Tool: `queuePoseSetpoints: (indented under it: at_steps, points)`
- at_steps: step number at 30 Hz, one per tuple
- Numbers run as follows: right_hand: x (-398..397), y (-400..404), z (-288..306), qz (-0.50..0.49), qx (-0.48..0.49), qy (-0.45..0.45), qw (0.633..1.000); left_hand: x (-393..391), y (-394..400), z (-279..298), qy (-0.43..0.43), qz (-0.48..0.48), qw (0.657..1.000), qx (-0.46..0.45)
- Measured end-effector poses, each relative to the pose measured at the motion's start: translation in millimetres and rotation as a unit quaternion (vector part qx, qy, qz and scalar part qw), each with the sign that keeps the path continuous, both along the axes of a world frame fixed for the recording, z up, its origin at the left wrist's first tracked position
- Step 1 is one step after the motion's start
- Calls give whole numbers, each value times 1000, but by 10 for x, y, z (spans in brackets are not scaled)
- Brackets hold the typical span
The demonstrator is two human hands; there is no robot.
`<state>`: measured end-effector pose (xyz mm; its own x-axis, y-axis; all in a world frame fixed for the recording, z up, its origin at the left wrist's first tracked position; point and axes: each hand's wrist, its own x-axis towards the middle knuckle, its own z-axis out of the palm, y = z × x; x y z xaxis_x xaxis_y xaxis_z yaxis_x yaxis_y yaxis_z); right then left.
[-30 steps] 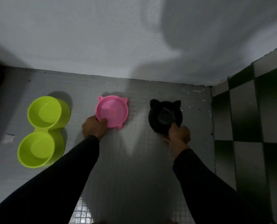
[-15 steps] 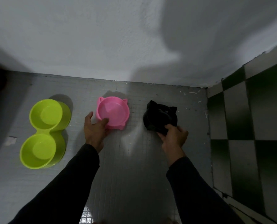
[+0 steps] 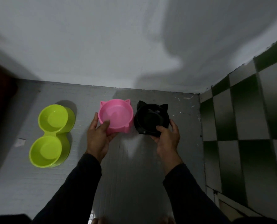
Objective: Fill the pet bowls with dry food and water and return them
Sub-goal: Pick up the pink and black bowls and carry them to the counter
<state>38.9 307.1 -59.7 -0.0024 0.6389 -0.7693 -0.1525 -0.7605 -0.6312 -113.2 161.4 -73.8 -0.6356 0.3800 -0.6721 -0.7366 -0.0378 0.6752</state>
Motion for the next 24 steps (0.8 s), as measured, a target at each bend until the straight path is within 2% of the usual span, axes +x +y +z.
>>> queuePoseSetpoints:
  at_steps: [5, 11, 24]
  points:
    - [55, -3, 541, 7, 23, 3, 1000, 23, 5, 572, 11, 6, 1000, 8]
    - [192, -37, 1560, 5, 41, -2, 999, 134, -6, 1526, 7, 7, 1000, 12]
    - [385, -160, 4380, 31, 75, 24, 996, 295, -211, 4315, 38, -30, 999, 25]
